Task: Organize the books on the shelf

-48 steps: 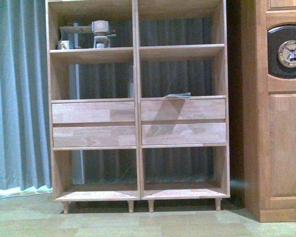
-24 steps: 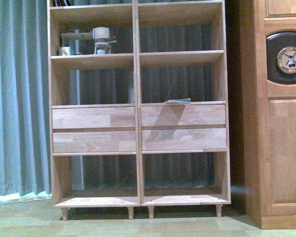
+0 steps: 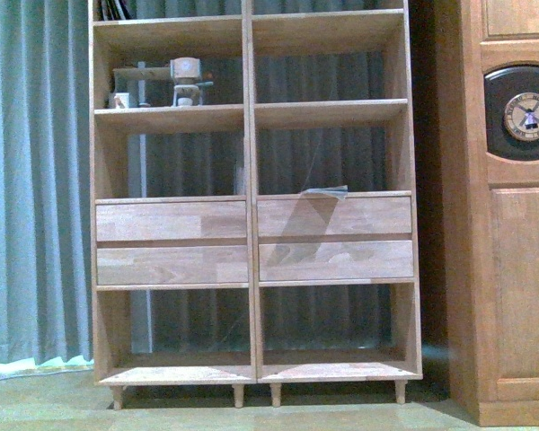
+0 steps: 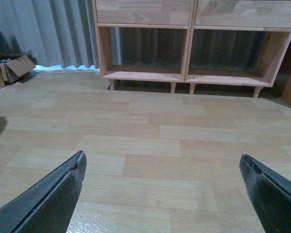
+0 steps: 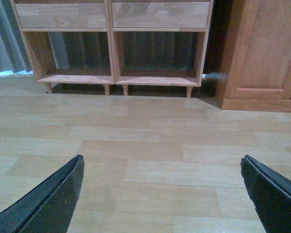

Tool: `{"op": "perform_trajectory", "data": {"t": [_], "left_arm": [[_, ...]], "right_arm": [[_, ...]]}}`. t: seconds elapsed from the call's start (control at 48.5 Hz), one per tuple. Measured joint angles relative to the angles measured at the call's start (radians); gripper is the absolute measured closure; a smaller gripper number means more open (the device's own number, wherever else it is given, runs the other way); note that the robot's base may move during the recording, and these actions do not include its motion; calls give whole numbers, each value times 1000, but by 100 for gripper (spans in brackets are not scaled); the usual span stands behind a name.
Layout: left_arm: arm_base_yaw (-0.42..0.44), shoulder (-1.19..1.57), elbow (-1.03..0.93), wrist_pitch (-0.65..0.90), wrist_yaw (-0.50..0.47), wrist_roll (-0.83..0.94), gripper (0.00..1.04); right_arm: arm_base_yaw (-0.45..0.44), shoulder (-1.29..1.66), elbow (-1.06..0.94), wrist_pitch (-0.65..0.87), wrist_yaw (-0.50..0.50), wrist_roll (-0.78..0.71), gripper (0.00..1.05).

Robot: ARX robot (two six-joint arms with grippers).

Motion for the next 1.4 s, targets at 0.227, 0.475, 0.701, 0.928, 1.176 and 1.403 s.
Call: {"op": "perform_trajectory", "data": {"t": [0.227, 0.475, 0.701, 0.928, 1.176, 1.403], "left_arm": [[0, 0, 0, 0, 0, 0, 7], [0, 0, 0, 0, 0, 0, 7], [0, 0, 0, 0, 0, 0, 7], [0, 0, 0, 0, 0, 0, 7], [0, -1, 0, 0, 0, 0, 7], [0, 0, 0, 0, -2, 0, 7]], "right_arm": [[0, 0, 0, 0, 0, 0, 7], [0, 0, 0, 0, 0, 0, 7], [0, 0, 0, 0, 0, 0, 7], [0, 0, 0, 0, 0, 0, 7], [0, 0, 0, 0, 0, 0, 7], [0, 0, 0, 0, -1, 0, 7]]}}
